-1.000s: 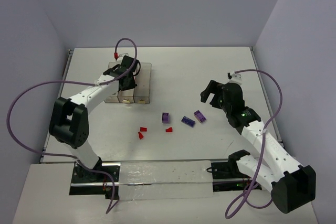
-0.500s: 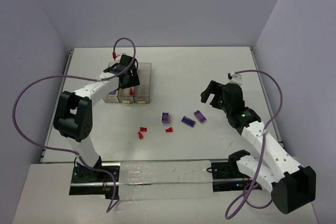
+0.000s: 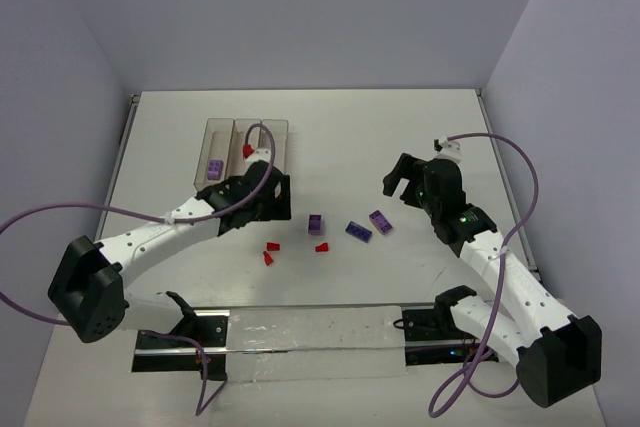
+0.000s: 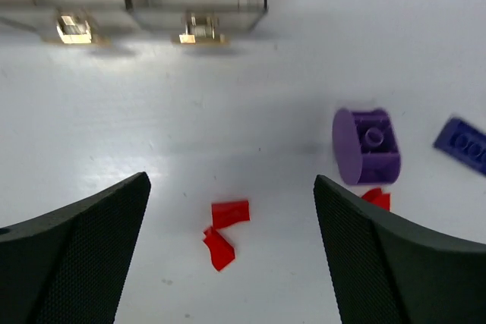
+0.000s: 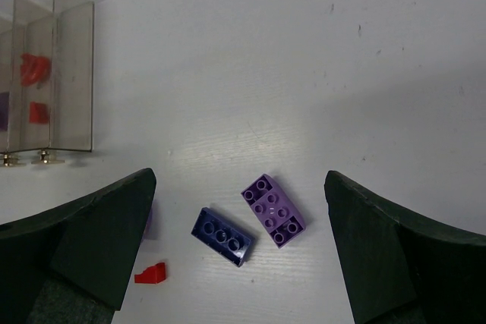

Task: Sort the legos into containers by color

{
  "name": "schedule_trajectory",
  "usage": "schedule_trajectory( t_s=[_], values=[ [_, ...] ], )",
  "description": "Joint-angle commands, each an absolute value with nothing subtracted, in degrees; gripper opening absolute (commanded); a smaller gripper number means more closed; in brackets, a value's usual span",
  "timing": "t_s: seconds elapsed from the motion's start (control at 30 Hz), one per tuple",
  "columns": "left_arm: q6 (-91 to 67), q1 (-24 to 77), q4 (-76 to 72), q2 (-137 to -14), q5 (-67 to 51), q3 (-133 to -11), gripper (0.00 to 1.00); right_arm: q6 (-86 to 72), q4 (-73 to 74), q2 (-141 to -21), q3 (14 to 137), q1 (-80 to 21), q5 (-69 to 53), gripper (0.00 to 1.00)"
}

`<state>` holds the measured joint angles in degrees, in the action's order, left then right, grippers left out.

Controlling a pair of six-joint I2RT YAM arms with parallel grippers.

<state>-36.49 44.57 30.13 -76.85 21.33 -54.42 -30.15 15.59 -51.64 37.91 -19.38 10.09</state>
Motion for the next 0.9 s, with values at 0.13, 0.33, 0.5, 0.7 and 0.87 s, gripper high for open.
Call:
schedule_trajectory(
  t_s=[0.13,0.33,0.5,0.7,0.87],
  values=[
    [-46.01,51.72,30.61,-80.17,18.38,-47.93,0.99,-29.62,14.06,-51.24,38.67,-19.78,11.25,1.00],
    [-47.39,52.21,29.47,-83.88,19.51,-46.59,0.81,-29.71,14.06,-50.98,38.67,-19.78,11.34,1.00],
    [-47.11,52.21,28.65,-85.43,19.79,-46.41,0.69,-30.06,13.62,-51.24,38.67,-19.78,10.99,1.00],
    [-46.44,52.19,28.32,-86.48,21.37,-46.63,0.64,-30.15,13.13,-51.59,38.50,-19.78,10.72,1.00],
    [-46.14,52.20,28.04,-88.17,21.88,-47.44,0.59,-30.57,13.01,-51.84,38.32,-19.78,10.56,1.00]
  ],
)
